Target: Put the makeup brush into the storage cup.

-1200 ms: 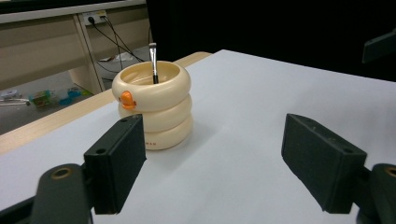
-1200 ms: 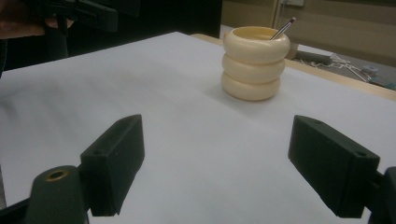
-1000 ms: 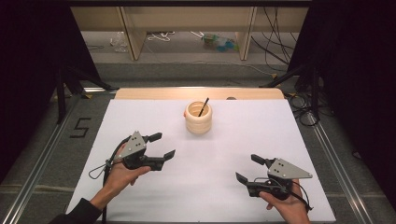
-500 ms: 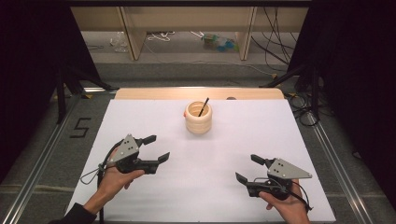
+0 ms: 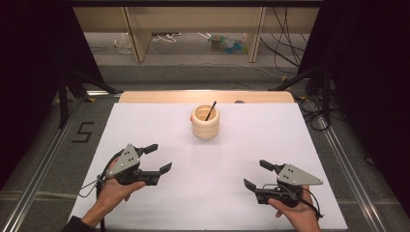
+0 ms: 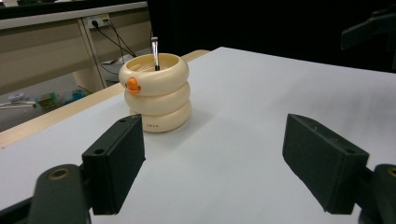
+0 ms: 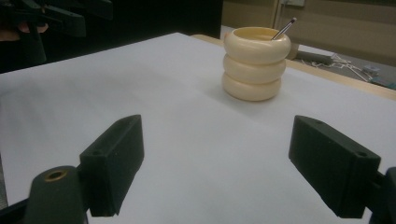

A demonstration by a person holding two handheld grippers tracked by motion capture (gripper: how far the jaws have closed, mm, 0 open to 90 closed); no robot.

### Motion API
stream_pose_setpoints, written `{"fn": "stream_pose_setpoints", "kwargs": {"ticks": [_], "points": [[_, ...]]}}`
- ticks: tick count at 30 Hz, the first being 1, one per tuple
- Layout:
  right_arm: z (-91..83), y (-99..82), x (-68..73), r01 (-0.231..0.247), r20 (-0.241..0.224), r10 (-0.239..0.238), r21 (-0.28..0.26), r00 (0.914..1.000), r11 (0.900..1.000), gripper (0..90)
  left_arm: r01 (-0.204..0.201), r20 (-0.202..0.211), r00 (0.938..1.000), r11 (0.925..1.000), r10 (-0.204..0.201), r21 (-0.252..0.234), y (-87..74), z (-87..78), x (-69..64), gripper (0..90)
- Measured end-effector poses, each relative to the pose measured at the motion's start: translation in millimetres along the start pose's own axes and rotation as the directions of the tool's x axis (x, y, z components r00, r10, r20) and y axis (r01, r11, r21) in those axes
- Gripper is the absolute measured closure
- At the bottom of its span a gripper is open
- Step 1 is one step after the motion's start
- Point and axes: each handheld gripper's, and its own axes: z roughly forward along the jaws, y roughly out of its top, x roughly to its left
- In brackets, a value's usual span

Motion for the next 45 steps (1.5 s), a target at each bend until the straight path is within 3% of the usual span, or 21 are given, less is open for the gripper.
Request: {"fn": "stream_pose_setpoints", "kwargs": {"ticks": [3,4,6,9,10,11,15,17,18,19,20,21,24,26,31,33,45], "points": [[3.0,-1.0,0.5,-0.009,-0.016,0.009,-0.031,0.9998,0.9995,19.1,0.002,0.000,1.0000,1.0000,-0.002,-0.004,-0.2,-3.4,-1.2,20.4],[0.1,0.0,0.1,0.001,-0.001,-0.001,-0.001,1.0000,1.0000,19.0,0.009,0.002,1.0000,0.9999,-0.009,-0.010,-0.5,-3.8,-1.6,20.2],[-0.7,0.2,-0.1,0.002,-0.002,-0.002,0.009,1.0000,1.0000,19.0,0.009,-0.001,1.0000,0.9999,-0.009,-0.008,-0.7,-5.7,-2.6,20.0],[-0.1,0.1,-1.3,0.017,0.007,-0.017,-0.006,0.9998,0.9998,19.0,0.008,0.002,1.0000,1.0000,-0.008,-0.006,-1.5,-7.8,-3.9,20.0],[3.1,-0.8,-1.3,0.013,-0.002,-0.013,-0.045,0.9999,0.9989,19.0,0.007,0.003,1.0000,1.0000,-0.007,-0.007,-1.9,-8.3,-4.3,20.0],[3.3,-0.9,-1.3,0.013,-0.004,-0.013,-0.047,0.9999,0.9988,19.0,0.002,0.002,1.0000,1.0000,-0.002,-0.006,-2.1,-9.3,-4.5,20.0],[3.0,-0.9,0.2,-0.007,-0.016,0.007,-0.031,0.9999,0.9995,19.0,-0.003,-0.001,1.0000,1.0000,0.003,-0.007,-3.6,-12.1,-5.4,20.0],[3.3,-0.8,-1.1,0.017,-0.001,-0.017,-0.043,0.9999,0.9989,19.0,-0.001,-0.005,1.0000,0.9999,0.000,-0.014,-3.4,-13.7,-5.8,20.0],[2.2,-0.7,0.4,-0.005,-0.012,0.005,-0.021,0.9999,0.9998,19.0,0.000,-0.004,1.0000,0.9998,0.000,-0.019,-3.2,-14.4,-5.7,20.0],[1.0,-0.3,0.0,0.003,-0.004,-0.003,-0.011,1.0000,0.9999,19.0,-0.022,-0.008,0.9997,0.9994,0.022,-0.028,-2.4,-15.1,-4.5,20.0],[0.1,0.2,-1.3,0.024,0.006,-0.024,-0.005,0.9997,0.9997,19.0,-0.014,-0.012,0.9998,0.9993,0.014,-0.033,-2.6,-15.5,-5.0,20.0],[-0.7,0.4,-0.2,0.005,-0.001,-0.005,0.012,1.0000,0.9999,19.0,-0.025,-0.015,0.9996,0.9992,0.024,-0.033,-2.4,-16.4,-4.5,20.0],[-0.7,0.4,-0.2,0.005,-0.001,-0.005,0.012,1.0000,0.9999,19.0,-0.022,-0.014,0.9997,0.9992,0.022,-0.034,-2.7,-17.5,-5.5,20.0],[1.8,-0.2,-1.3,0.024,0.003,-0.024,-0.027,0.9997,0.9993,19.0,-0.018,-0.015,0.9997,0.9992,0.017,-0.035,-2.5,-18.3,-5.9,20.0],[0.8,-0.1,0.0,0.004,-0.002,-0.004,-0.010,1.0000,0.9999,19.0,-0.017,-0.015,0.9998,0.9991,0.016,-0.039,-2.8,-19.5,-5.4,20.0],[1.5,-0.1,-1.3,0.025,0.005,-0.025,-0.023,0.9997,0.9994,19.0,-0.017,-0.017,0.9997,0.9992,0.016,-0.037,-3.1,-19.5,-5.0,20.0],[2.5,-0.5,-1.0,0.016,-0.003,-0.016,-0.033,0.9999,0.9993,19.0,-0.012,-0.010,0.9999,0.9995,0.012,-0.029,-5.2,-20.0,-5.5,20.0]]}}
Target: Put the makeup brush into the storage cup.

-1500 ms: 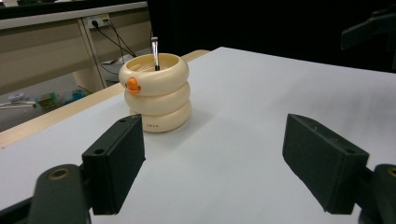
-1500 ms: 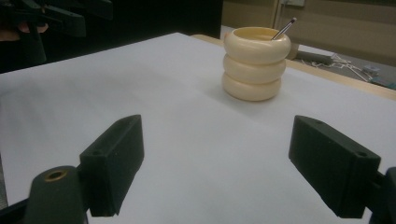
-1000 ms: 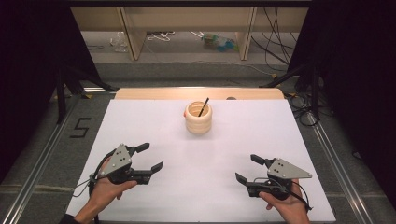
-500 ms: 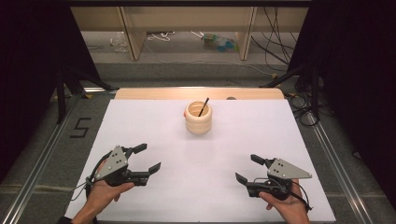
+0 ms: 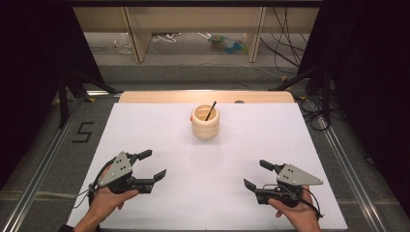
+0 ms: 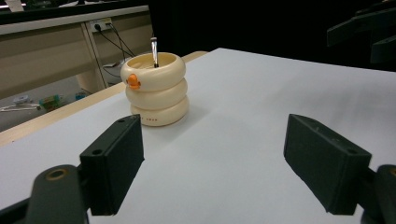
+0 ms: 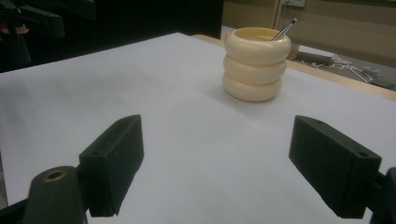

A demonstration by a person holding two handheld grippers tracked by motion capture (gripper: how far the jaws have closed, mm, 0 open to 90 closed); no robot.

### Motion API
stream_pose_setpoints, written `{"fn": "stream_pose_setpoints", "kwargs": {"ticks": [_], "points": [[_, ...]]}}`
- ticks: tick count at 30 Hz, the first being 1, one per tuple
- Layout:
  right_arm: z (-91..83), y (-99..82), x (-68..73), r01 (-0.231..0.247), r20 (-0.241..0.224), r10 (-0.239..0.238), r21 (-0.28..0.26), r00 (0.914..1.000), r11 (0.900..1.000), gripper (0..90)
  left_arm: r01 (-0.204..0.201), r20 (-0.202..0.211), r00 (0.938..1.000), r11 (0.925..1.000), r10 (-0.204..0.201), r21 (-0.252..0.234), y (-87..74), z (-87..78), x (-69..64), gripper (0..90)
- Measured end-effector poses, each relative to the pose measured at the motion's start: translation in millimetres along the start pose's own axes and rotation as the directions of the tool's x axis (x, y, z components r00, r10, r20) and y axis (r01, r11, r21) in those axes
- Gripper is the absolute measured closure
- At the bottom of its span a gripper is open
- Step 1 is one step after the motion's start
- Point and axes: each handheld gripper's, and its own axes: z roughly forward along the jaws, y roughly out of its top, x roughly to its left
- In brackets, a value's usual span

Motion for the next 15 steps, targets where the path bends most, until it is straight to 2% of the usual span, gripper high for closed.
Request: {"fn": "stream_pose_setpoints", "kwargs": {"ticks": [1,3,13,14,15], "points": [[-3.3,1.0,0.8,-0.011,0.002,0.011,0.045,0.9999,0.9989,19.0,0.002,-0.001,1.0000,1.0000,-0.002,-0.001,0.0,-0.2,-0.1,20.0],[-0.3,0.1,0.1,0.005,0.012,-0.005,0.001,0.9999,1.0000,19.0,0.000,-0.003,1.0000,1.0000,0.000,-0.003,0.0,-0.6,0.1,20.0],[-1.0,0.3,-0.1,0.005,0.007,-0.005,0.012,1.0000,0.9999,19.0,0.001,-0.009,1.0000,1.0000,-0.001,-0.005,-0.8,-1.6,2.0,20.0],[-1.6,0.3,1.0,-0.012,0.002,0.012,0.024,0.9999,0.9996,19.0,0.001,-0.009,1.0000,1.0000,-0.001,-0.004,-0.9,-1.6,2.0,20.0],[-1.0,0.4,-0.4,0.009,0.008,-0.009,0.010,0.9999,0.9999,19.0,0.001,-0.010,1.0000,1.0000,-0.001,-0.004,-1.1,-1.6,2.1,20.0]]}}
